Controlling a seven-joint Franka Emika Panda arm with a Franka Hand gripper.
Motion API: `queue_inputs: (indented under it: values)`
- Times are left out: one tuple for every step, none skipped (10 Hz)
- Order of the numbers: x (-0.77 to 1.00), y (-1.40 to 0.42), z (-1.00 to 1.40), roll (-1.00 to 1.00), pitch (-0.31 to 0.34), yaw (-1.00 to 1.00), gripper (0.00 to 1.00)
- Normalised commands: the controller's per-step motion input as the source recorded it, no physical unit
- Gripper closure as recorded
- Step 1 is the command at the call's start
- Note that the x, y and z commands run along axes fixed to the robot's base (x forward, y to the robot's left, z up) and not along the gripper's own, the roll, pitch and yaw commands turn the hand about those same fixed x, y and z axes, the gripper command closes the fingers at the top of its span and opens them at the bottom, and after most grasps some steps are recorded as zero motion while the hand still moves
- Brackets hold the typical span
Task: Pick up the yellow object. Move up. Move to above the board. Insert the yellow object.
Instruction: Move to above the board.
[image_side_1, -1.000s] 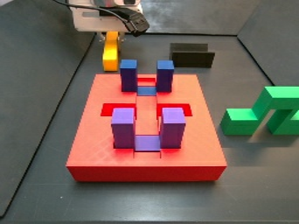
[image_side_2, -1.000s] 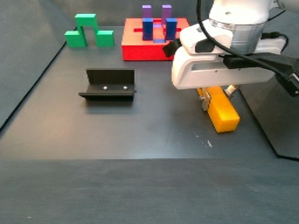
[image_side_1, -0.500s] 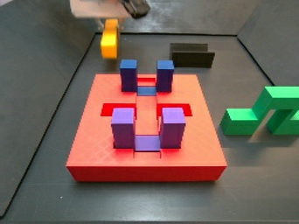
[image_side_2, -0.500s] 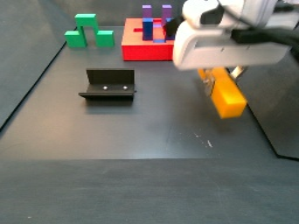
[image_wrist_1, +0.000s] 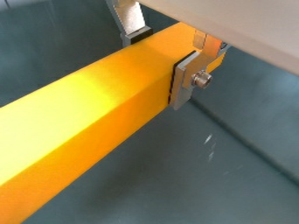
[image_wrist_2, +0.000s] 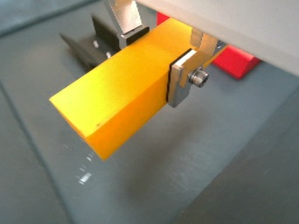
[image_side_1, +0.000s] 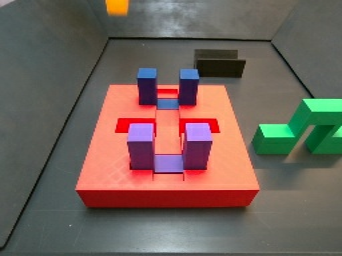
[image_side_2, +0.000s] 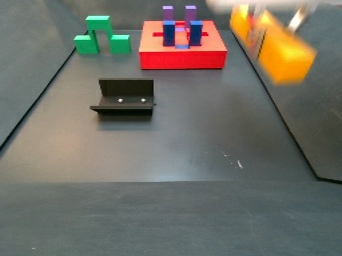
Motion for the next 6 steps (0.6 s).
queue_inputs:
  values:
    - [0.0, 0.0, 1.4, 0.01, 0.067, 0.0, 1.0]
    - [0.0, 0.0, 1.4, 0.0, 0.067, 0.0, 1.0]
    - [0.01, 0.0, 0.88, 0.02, 0.056, 0.0, 1.0]
    - [0.03, 0.0, 0.51, 0.02, 0.057, 0.01, 1.0]
    - [0.04, 0.0, 0.31, 0.01, 0.062, 0.0, 1.0]
    - [0.03, 0.0, 0.21, 0.01, 0.061, 0.0, 1.0]
